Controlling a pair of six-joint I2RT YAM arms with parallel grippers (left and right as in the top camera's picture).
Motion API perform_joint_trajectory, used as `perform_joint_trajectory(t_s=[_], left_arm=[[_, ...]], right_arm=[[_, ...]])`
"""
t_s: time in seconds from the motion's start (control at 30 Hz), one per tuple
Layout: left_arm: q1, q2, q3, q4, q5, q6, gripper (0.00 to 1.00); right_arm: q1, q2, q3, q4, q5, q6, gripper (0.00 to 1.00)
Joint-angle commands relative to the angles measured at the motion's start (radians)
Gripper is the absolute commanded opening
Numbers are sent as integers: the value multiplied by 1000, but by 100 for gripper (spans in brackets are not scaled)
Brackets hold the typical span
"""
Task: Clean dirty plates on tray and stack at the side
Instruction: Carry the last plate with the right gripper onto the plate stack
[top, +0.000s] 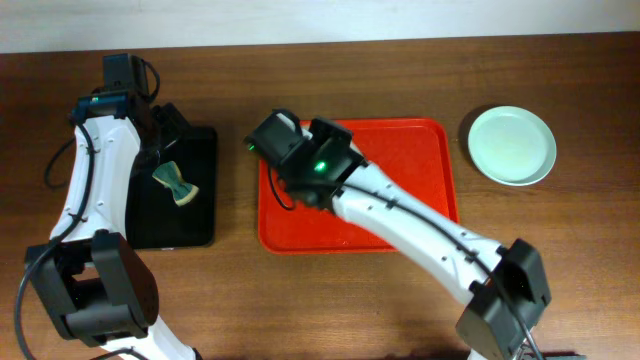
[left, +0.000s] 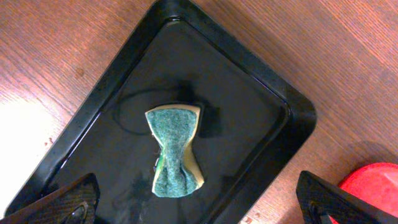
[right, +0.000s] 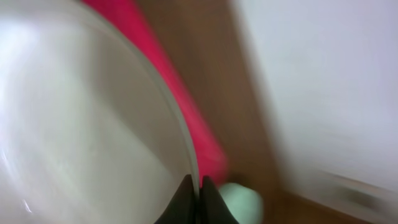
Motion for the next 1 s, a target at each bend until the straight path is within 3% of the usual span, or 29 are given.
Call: perform_joint_trajectory(t_s=[0.0, 0.07, 0.17, 0.3, 0.43, 0.7, 0.87, 0.97], left_arm=[[0, -10, 10, -2, -12, -2, 99], [0, -10, 10, -2, -12, -2, 99], [0, -10, 10, -2, -12, -2, 99], [0, -10, 10, -2, -11, -2, 99], [0, -10, 10, -2, -11, -2, 99], [0, -10, 10, -2, -12, -2, 99], [0, -10, 10, -2, -11, -2, 99], [0, -10, 10, -2, -12, -2, 99]], right_arm=[[-247, -17, 6, 19, -660, 328, 4], [-418, -14, 6, 9, -923, 362, 4], [-645, 8, 6, -26, -1141, 362, 4], [-906, 36, 0, -87, -1174, 362, 4], [-1134, 51, -32, -43, -1173, 410, 4], [-1370, 102, -95, 69, -980, 563, 4], [-1383, 114, -169, 144, -938, 563, 5], [-1381, 114, -209, 177, -918, 563, 10]])
